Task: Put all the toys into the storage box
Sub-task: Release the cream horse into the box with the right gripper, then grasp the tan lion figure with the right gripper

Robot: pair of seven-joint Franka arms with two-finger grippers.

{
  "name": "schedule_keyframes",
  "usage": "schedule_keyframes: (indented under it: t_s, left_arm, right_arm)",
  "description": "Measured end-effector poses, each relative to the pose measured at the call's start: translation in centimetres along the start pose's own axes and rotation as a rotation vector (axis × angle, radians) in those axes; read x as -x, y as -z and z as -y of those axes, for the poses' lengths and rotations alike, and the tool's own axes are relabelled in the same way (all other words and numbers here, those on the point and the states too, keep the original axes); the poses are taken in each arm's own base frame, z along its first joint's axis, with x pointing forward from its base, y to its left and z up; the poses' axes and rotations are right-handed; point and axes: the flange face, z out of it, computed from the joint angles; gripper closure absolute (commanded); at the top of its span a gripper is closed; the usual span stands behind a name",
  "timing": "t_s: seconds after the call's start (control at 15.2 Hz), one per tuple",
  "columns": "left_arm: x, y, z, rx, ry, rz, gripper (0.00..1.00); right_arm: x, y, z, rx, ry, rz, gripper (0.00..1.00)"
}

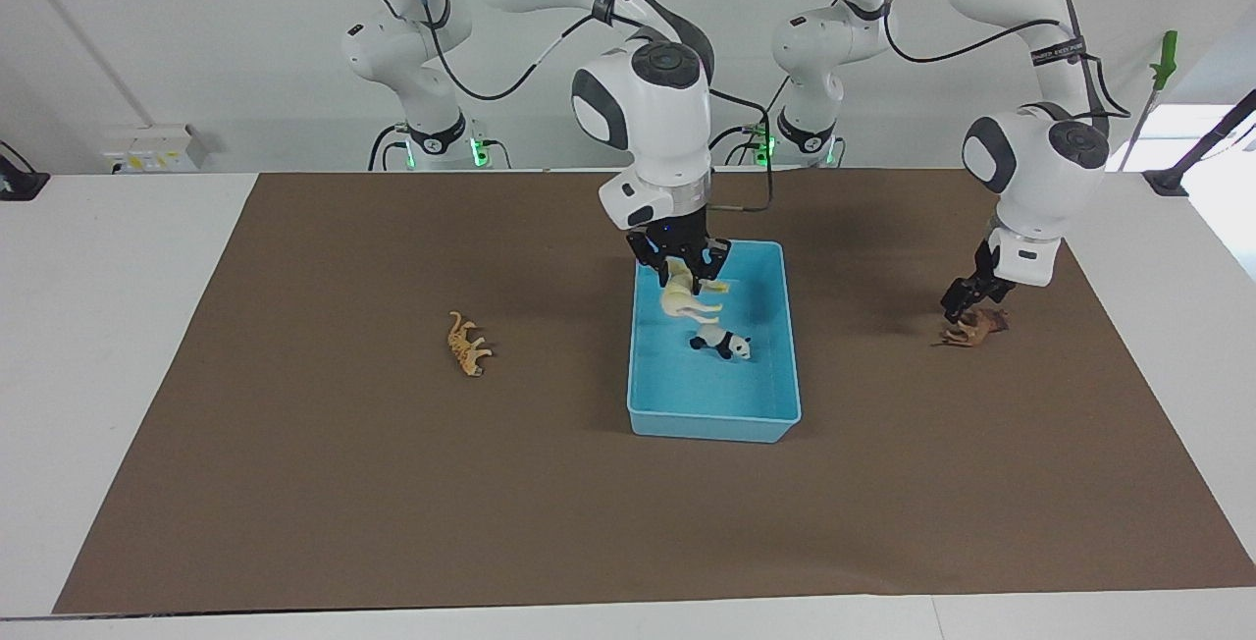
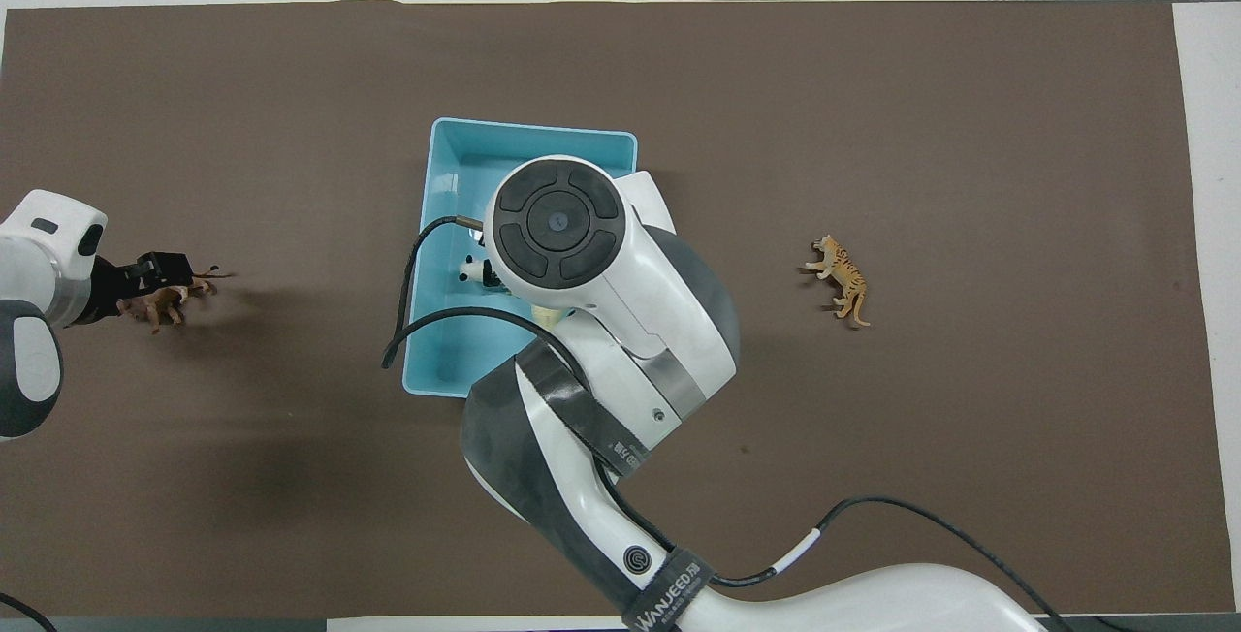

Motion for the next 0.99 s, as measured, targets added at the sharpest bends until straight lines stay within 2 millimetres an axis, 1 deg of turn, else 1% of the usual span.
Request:
schedule_keyframes:
  t_s: [0.07, 0.13, 0.2, 0.33, 0.4, 0.46, 0.59, 0.72, 0.79, 0.86, 0.92, 0.99]
  left_arm:
    - [0.1, -0.2, 0.4, -0.001, -0.005, 0.004, 0.00]
    - [0.2, -0.4, 0.7, -0.002, -0.007, 0.009, 0.00]
    - [0.4, -0.6, 0.8, -0.003, -0.008, 0.012, 0.00]
    - [0.8, -1.1, 0.7, -0.001, -0.010, 0.011, 0.00]
    - [1.0, -1.5, 0.7, 0.001, -0.011, 0.005, 0.00]
    - [1.2, -1.8, 0.7, 0.004, -0.012, -0.004, 0.00]
    - [1.6, -2.4, 0.6, 0.007, -0.013, -0.016, 0.00]
    - [1.8, -2.6, 0.6, 0.009, -0.014, -0.019, 0.00]
    - [1.8, -2.7, 0.5, 0.009, -0.015, -0.020, 0.00]
    - [1.9, -2.8, 0.5, 0.010, -0.016, -0.019, 0.00]
    - [1.9, -3.0, 0.5, 0.009, -0.016, -0.016, 0.00]
    - [2.0, -3.1, 0.5, 0.009, -0.016, -0.012, 0.00]
  right_arm:
    - [-1.3, 0.5, -0.9, 0.020, -0.006, -0.012, 0.00]
    - [-3.2, 1.3, -2.5, 0.042, 0.002, -0.015, 0.00]
    - [-5.6, 2.2, -4.6, 0.061, 0.025, -0.008, 0.00]
    - [-11.2, 4.0, -9.8, 0.081, 0.084, 0.005, 0.00]
    - [-13.7, 4.5, -12.3, 0.085, 0.108, 0.009, 0.00]
    - [-15.8, 4.5, -14.6, 0.089, 0.135, 0.012, 0.00]
    - [-19.2, 3.6, -18.6, 0.094, 0.220, 0.019, 0.00]
    - [-22.1, 1.8, -22.4, 0.081, 0.352, -0.002, 0.00]
    - [-23.2, 0.6, -24.2, 0.070, 0.427, -0.026, 0.00]
    - [-23.9, -0.7, -25.9, 0.064, 0.490, -0.046, 0.00]
    - [-24.0, -2.2, -27.5, 0.064, 0.530, -0.047, 0.00]
    - [-23.6, -3.6, -28.6, 0.063, 0.550, -0.032, 0.00]
